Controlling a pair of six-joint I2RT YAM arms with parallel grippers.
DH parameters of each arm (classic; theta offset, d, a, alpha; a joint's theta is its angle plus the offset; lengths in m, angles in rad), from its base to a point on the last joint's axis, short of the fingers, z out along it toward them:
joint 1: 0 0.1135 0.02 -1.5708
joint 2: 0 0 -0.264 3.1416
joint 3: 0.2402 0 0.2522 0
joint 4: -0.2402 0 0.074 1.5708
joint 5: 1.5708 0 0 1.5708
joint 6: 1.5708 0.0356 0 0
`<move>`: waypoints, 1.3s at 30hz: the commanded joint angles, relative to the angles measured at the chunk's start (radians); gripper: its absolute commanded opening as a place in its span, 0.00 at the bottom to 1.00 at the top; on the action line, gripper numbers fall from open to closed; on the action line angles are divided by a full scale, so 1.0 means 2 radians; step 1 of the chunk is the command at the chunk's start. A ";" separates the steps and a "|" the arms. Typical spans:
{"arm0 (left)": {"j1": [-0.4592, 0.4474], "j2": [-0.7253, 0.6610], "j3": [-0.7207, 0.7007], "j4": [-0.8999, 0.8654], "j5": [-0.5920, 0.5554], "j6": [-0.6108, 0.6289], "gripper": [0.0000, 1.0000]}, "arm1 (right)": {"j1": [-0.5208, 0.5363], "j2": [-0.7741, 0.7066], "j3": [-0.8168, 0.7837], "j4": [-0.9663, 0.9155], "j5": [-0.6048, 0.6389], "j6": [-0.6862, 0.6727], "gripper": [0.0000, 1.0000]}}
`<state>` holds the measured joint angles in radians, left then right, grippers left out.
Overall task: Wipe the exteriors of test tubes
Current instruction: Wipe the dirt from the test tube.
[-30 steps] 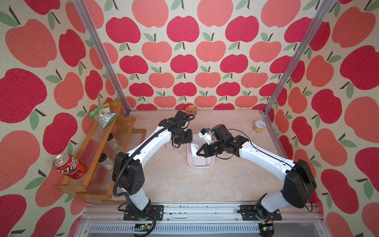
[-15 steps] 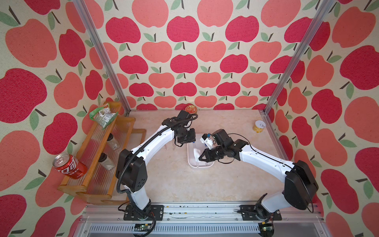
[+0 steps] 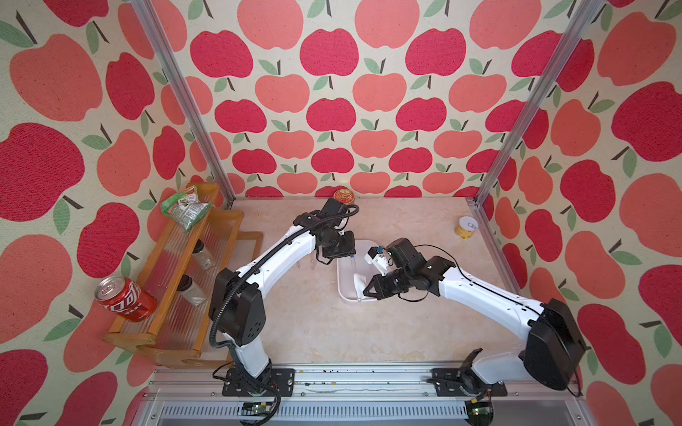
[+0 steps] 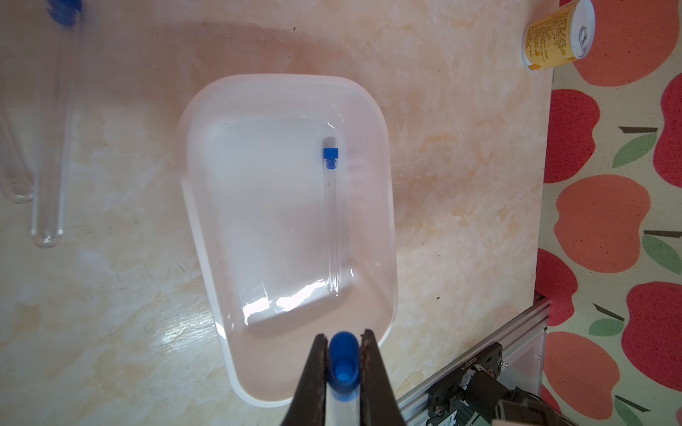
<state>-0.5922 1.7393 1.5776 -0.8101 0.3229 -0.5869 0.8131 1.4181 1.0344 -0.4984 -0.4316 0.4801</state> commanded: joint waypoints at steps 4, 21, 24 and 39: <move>-0.012 0.000 0.005 0.005 0.006 -0.008 0.05 | -0.014 0.020 0.048 -0.026 0.015 -0.012 0.00; -0.003 0.014 0.019 0.009 0.006 -0.002 0.05 | -0.020 0.007 0.023 -0.026 0.009 -0.001 0.00; 0.001 0.019 0.025 0.008 0.008 0.001 0.05 | -0.014 -0.011 0.001 -0.026 0.008 0.004 0.00; 0.000 0.028 0.029 0.015 0.018 -0.004 0.05 | -0.017 -0.036 -0.008 -0.051 0.026 -0.010 0.00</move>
<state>-0.5854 1.7882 1.6043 -0.7795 0.3454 -0.5869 0.7937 1.3338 0.9749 -0.5739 -0.3939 0.4782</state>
